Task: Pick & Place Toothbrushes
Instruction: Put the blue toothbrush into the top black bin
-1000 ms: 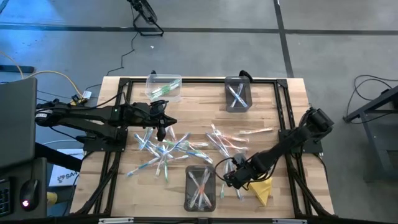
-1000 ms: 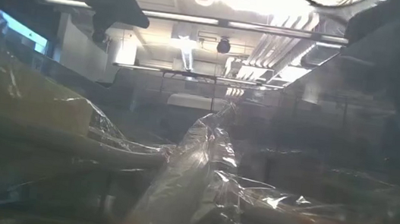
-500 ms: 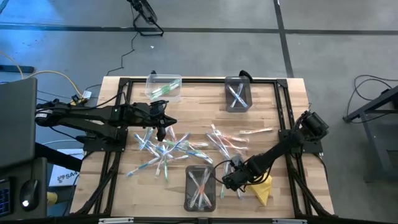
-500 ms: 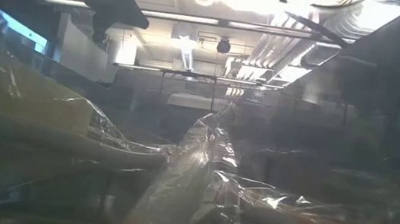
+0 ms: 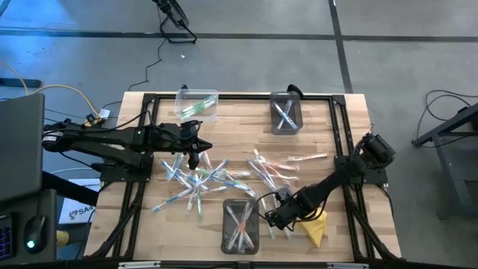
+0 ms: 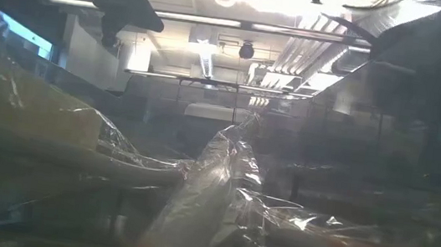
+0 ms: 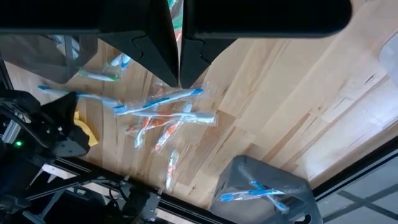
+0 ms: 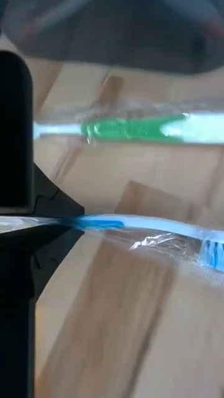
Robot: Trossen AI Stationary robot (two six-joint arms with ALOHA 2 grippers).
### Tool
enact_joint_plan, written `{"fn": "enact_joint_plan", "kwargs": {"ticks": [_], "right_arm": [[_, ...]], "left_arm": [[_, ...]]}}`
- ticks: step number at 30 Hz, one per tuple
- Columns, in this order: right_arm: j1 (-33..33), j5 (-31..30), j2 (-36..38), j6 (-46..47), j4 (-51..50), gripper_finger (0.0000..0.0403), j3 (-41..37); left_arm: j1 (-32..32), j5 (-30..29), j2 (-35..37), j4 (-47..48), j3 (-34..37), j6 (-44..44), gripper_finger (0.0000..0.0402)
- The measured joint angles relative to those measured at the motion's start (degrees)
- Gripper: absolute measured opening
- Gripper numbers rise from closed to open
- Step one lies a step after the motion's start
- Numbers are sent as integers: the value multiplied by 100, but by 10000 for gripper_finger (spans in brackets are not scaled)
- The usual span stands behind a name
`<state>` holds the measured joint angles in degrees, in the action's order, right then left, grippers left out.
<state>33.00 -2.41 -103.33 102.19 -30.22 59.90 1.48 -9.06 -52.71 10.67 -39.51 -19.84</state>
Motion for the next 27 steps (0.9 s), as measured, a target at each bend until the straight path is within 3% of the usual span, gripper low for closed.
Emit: {"fn": "enact_joint_plan", "kwargs": {"ticks": [19, 27], "right_arm": [[1, -452, 1468, 4, -579, 4, 6], [-169, -1852, 2049, -315, -596, 4, 6]], "left_arm": [[0, 2, 0, 23, 0, 0, 12], [0, 2, 0, 22, 0, 0, 12]]}}
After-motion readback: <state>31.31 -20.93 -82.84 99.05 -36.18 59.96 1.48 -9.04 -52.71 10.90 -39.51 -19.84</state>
